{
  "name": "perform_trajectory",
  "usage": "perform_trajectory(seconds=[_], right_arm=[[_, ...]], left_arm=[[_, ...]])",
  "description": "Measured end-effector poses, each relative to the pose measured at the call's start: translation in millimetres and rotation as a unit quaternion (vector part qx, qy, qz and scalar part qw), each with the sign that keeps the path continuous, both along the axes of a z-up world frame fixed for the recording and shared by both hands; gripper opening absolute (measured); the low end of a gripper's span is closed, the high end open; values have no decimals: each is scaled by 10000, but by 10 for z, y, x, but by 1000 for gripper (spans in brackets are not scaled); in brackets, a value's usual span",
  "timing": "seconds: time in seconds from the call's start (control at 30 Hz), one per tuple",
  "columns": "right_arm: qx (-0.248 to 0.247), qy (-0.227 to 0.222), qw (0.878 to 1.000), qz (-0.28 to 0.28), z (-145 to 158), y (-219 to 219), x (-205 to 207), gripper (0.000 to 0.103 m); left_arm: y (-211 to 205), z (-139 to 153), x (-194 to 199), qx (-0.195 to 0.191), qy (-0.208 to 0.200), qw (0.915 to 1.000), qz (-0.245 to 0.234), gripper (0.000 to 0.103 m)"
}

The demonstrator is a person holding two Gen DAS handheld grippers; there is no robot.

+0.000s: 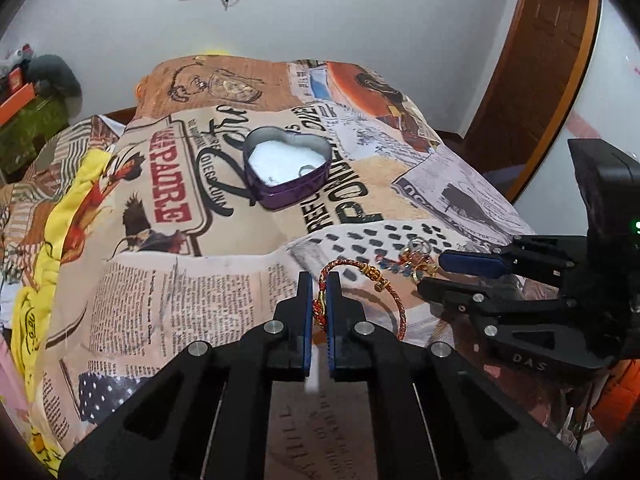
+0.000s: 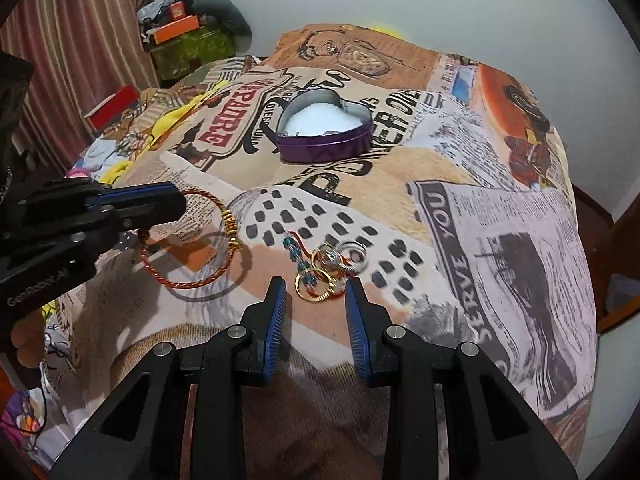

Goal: Organize jewelry
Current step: 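Lower the left tool to the jewelry pile and grasp the red-gold bracelet, then carry the bracelet in the left tool while the right tool grasps a gold ring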

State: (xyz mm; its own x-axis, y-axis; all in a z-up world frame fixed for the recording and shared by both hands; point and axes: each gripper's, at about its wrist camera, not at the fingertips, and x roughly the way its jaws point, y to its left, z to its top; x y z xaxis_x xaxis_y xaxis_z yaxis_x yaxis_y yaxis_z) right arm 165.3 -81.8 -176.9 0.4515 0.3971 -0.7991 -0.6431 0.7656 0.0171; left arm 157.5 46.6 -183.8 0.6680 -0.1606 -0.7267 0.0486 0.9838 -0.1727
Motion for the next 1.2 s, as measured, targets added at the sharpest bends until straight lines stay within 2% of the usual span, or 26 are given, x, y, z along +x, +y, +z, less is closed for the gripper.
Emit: perform_trajectory(seconds=[0.17, 0.27, 0.47, 0.77, 1.2], right_arm=[[-167, -39, 9998, 33, -66, 98, 15, 27], [-93, 31, 9999, 28, -64, 85, 39, 27], [-37, 38, 10000, 5, -60, 88, 23, 24], [56, -134, 9999, 54, 59, 69, -70, 24], [556, -629, 9964, -123, 543, 13, 30, 24]], left_arm=[[40, -145, 8, -99, 124, 9999, 42, 4], [50, -195, 15, -145, 160, 9998, 35, 4], [51, -155, 1, -167, 95, 9998, 26, 4], [49, 20, -44, -140, -93, 9998, 82, 4], [197, 406, 130, -86, -589, 9978, 286, 4]])
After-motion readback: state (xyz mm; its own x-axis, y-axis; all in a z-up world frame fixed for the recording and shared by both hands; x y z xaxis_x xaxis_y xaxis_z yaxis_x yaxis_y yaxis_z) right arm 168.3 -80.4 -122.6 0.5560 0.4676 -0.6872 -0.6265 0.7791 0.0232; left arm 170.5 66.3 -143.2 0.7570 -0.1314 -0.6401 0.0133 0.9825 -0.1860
